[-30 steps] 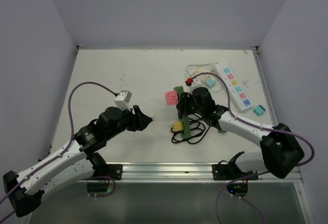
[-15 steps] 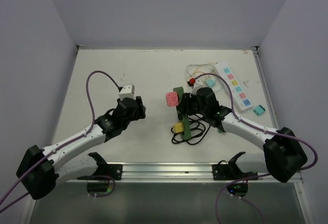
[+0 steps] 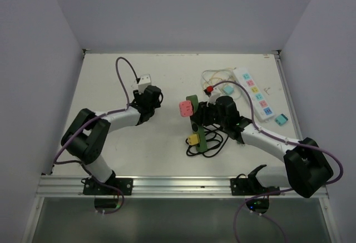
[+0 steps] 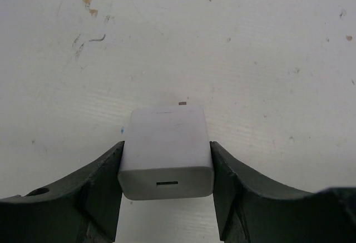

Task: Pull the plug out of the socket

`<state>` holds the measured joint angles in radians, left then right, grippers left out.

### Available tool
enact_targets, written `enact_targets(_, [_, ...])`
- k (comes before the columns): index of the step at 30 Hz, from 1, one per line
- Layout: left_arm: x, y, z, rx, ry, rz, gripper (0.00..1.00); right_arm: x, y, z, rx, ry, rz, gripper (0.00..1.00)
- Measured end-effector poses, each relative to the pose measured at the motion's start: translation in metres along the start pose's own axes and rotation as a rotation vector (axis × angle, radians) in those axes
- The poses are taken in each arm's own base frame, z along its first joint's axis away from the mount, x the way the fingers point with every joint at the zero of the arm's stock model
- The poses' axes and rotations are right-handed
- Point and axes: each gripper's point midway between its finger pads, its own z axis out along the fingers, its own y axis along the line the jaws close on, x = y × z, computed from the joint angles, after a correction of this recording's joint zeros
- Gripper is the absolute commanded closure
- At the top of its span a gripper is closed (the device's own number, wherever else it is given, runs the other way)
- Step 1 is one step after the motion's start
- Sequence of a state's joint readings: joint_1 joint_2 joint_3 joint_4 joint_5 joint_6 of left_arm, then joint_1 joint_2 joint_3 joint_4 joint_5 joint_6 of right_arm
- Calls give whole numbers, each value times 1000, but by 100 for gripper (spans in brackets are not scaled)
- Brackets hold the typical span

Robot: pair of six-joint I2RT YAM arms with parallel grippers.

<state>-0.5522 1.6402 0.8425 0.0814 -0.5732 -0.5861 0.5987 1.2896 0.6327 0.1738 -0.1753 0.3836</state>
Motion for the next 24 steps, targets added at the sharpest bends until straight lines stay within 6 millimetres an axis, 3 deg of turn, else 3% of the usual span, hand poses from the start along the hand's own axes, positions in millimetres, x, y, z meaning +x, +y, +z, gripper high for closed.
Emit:
enact_targets(4, [-7, -4, 16, -46, -33, -9, 91, 2, 0, 4, -21, 2, 5, 100])
enact_targets(10, [9, 4, 29, -108, -20, -23, 63, 3, 2, 9, -44, 3, 4, 100])
enact_targets(19, [13, 1, 27, -114, -15, -64, 22, 5, 1, 12, -45, 4, 8, 100])
enact_targets(24, [22, -6, 21, -96, 6, -63, 13, 5, 1, 12, -45, 5, 8, 100])
